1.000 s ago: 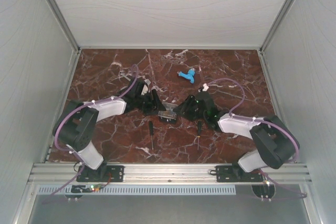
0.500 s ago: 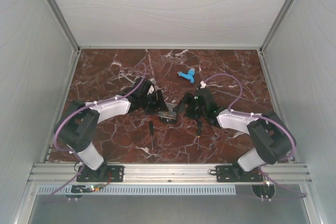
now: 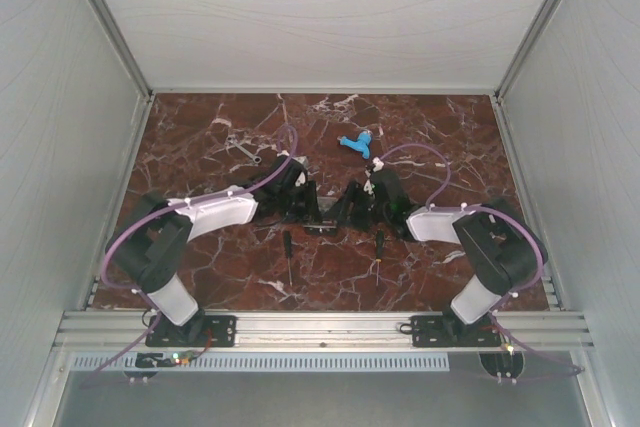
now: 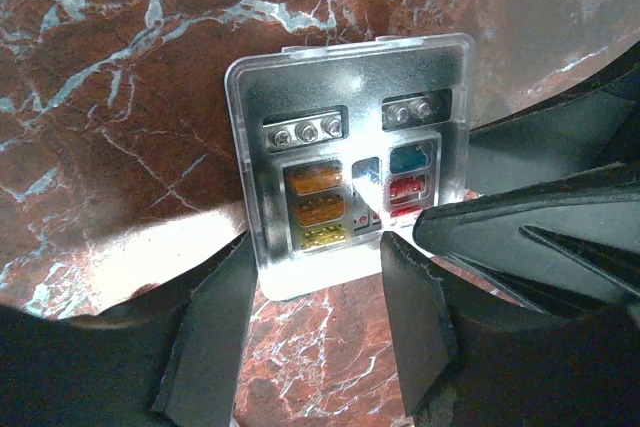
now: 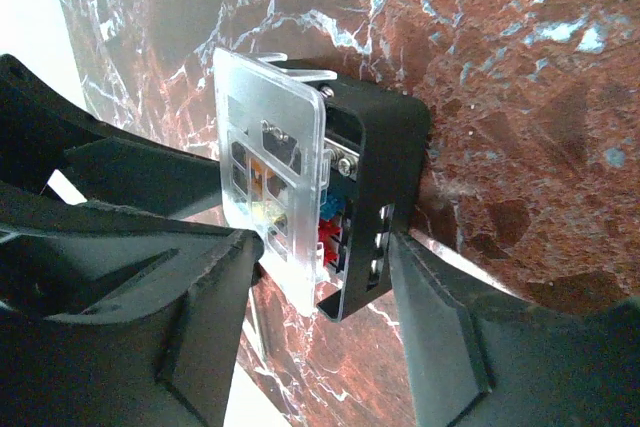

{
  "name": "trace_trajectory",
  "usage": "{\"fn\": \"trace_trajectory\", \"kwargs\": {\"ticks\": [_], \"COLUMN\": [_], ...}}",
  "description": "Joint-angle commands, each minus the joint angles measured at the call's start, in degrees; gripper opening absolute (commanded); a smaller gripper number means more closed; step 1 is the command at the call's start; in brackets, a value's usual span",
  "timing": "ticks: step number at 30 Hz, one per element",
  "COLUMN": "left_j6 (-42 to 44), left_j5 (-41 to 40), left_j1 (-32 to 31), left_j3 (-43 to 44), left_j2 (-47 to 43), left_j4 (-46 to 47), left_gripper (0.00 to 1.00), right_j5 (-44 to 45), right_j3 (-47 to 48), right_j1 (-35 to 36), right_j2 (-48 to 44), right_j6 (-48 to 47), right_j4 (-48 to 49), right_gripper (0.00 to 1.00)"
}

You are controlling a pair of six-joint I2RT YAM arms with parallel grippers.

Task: Snap on the fuse box
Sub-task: Close the fuse box cover on the fuse box base.

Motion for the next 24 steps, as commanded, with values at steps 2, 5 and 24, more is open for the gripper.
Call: {"fn": "trace_trajectory", "kwargs": {"ticks": [2,5,24], "left_j6": [1.73,2.05,-3.69], "left_j5": [-2.82,-2.1,-3.04], "left_j1": [-1.78,-1.98,1.26], "left_j3": [1.09,0.63,-0.19], "left_j2": [-1.87,-2.3,-5.56], "left_j4": [0.71,1.95,1.62], "left_gripper": [0.53,0.53,0.71], "right_j5": [-6.98,-8.55,-5.23], "right_j3": [-1.54,-2.37,-0.85], "right_j1": [-0.7,-1.02,-4.94], "right_j2": [0.42,0.86,-3.13], "right_j6": [1.95,2.24,-4.78], "right_j4": [9.33,11.48,0.28], "right_gripper": [0.5,0.45,0.64]}}
